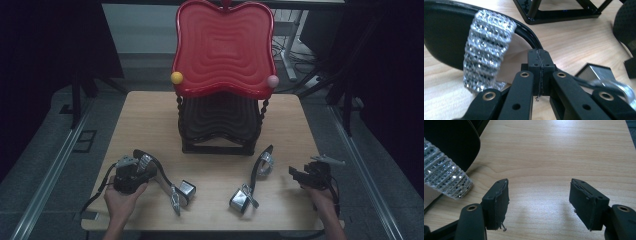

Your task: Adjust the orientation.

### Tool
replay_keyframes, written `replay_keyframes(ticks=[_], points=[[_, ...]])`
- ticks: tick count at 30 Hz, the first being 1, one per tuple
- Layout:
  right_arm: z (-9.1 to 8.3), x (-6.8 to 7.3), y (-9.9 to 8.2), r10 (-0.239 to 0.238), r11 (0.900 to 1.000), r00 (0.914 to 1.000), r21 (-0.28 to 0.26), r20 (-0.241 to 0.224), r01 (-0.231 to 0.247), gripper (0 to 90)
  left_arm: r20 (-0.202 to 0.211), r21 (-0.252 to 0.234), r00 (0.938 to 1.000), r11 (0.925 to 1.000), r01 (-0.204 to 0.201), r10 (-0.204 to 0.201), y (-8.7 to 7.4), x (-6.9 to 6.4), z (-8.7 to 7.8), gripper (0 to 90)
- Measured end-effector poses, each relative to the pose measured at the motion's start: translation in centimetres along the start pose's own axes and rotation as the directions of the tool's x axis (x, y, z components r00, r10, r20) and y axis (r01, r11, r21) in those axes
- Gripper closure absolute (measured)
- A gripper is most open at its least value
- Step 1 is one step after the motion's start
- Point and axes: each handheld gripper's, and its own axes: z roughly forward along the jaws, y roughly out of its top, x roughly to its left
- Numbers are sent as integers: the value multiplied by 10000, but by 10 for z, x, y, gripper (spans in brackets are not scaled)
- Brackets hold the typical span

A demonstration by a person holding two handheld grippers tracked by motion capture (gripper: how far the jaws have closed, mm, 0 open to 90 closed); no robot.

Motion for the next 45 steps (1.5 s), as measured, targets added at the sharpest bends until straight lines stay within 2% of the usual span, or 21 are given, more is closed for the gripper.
replay_keyframes(ticks=[6, 13, 16, 18, 19, 20, 21, 22, 23, 24, 27, 28, 30, 31, 32, 34, 35, 36, 41, 42, 45], points=[[1, 0, -1, -55, 9999, 10000, 94, 18, 55, 326, 138, 109, 9995, 9996, 265, -267, 7, 4, 15, 900], [2, 0, -1, -83, 9999, 10000, 129, 27, 82, 326, 90, 356, 10000, 9994, 0, -3, 15, 1, 26, 900], [1, -1, -1, -64, 9999, 10000, 101, 52, 64, 327, 343, 275, 9993, 9996, 104, -114, 19, -3, 23, 900], [1, -2, -1, -39, 9999, 10000, 108, 74, 39, 328, 330, 292, 9994, 9996, -62, 52, 24, -8, 19, 900], [1, -2, 0, -42, 9999, 10000, 105, 81, 41, 329, 449, 293, 9990, 9995, -79, 66, 25, -11, 18, 900], [2, -2, -1, -38, 9999, 10000, 99, 81, 37, 329, 681, 290, 9973, 9992, -291, 271, 32, -22, 16, 900], [2, -2, -1, -38, 9999, 10000, 99, 81, 37, 329, 681, 290, 9973, 9992, -291, 271, 32, -22, 16, 900], [2, -1, 0, -75, 9999, 9999, 141, 77, 74, 329, 884, 254, 9948, 9983, -526, 501, 41, -34, 17, 900], [2, -1, 0, -75, 9999, 9999, 141, 77, 74, 329, 884, 254, 9948, 9983, -526, 501, 41, -34, 17, 900], [2, 0, 0, -108, 9998, 9999, 154, 69, 107, 329, 1115, 286, 9915, 9971, -707, 671, 49, -45, 22, 900], [2, 2, -1, -204, 9996, 9998, 178, 63, 202, 329, 1268, 526, 9878, 9938, -979, 906, 59, -60, 36, 900], [2, 2, -1, -204, 9996, 9998, 178, 63, 202, 329, 1268, 526, 9878, 9938, -979, 906, 59, -60, 36, 900], [3, 2, -1, -259, 9994, 9996, 215, 95, 257, 330, 1316, 786, 9870, 9916, -1030, 921, 63, -66, 50, 900], [3, 2, -2, -283, 9994, 9996, 225, 98, 281, 330, 1367, 981, 9875, 9909, -924, 786, 65, -69, 63, 900], [4, 3, -2, -285, 9993, 9995, 235, 99, 282, 330, 1367, 981, 9875, 9909, -924, 786, 65, -69, 63, 900], [4, 3, -2, -325, 9992, 9994, 237, 91, 323, 330, 1484, 1211, 9864, 9886, -891, 707, 67, -75, 81, 900], [4, 3, -2, -325, 9992, 9994, 237, 91, 323, 330, 1484, 1211, 9864, 9886, -891, 707, 67, -75, 81, 900], [5, 3, -2, -345, 9990, 9994, 270, 82, 342, 330, 1433, 1432, 9868, 9850, -959, 752, 67, -79, 91, 900], [5, 4, -2, -423, 9986, 9990, 324, 108, 420, 330, 1345, 1857, 9874, 9767, -1080, 836, 64, -81, 107, 900], [5, 4, -2, -443, 9985, 9990, 323, 107, 439, 330, 1267, 2075, 9874, 9709, -1197, 946, 61, -82, 111, 900], [5, 4, -2, -446, 9985, 9989, 331, 109, 442, 330, 1313, 2050, 9870, 9716, -1183, 924, 57, -80, 111, 900]])
